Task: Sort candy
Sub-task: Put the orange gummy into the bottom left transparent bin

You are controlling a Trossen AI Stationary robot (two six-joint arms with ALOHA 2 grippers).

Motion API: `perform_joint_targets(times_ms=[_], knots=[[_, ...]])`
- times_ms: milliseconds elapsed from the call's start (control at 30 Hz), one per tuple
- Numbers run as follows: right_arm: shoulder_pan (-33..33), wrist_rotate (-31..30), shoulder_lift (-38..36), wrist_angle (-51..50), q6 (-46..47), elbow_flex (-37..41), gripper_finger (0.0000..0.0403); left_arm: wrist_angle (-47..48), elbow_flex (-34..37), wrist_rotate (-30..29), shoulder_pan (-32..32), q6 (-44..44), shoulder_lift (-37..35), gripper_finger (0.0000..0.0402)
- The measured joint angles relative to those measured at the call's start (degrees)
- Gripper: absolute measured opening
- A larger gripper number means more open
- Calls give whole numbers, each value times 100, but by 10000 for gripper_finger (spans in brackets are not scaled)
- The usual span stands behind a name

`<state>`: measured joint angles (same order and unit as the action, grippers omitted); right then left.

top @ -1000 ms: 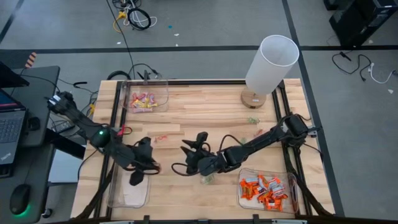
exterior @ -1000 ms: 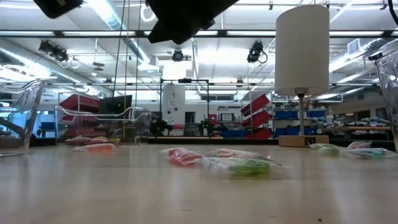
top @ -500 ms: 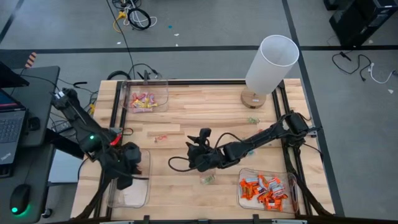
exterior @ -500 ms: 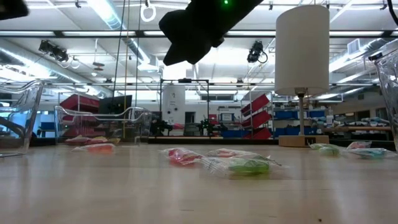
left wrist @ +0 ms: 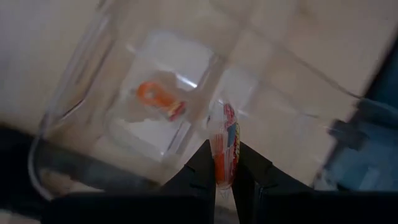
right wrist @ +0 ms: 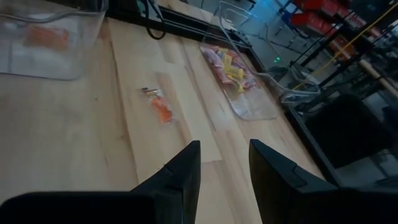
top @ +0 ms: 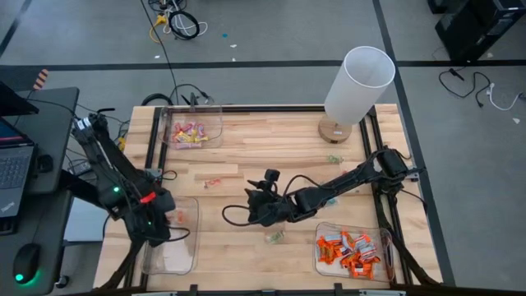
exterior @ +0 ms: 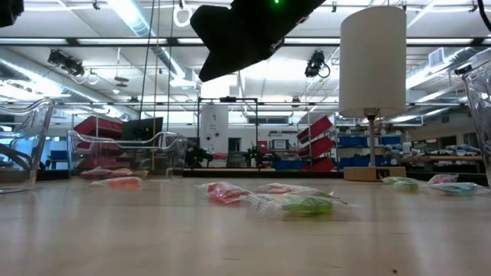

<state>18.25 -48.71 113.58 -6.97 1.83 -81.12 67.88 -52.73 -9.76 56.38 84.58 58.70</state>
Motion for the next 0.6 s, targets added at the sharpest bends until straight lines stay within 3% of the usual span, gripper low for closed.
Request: perform_joint_targets(times_ms=[233, 600], knots=[[-78, 254, 4, 83, 119, 0, 120, -283, 618, 202, 0, 612, 2, 39], [-134, 365, 9, 137, 111, 0, 119, -667, 1510, 1085, -2, 1343, 7, 39]])
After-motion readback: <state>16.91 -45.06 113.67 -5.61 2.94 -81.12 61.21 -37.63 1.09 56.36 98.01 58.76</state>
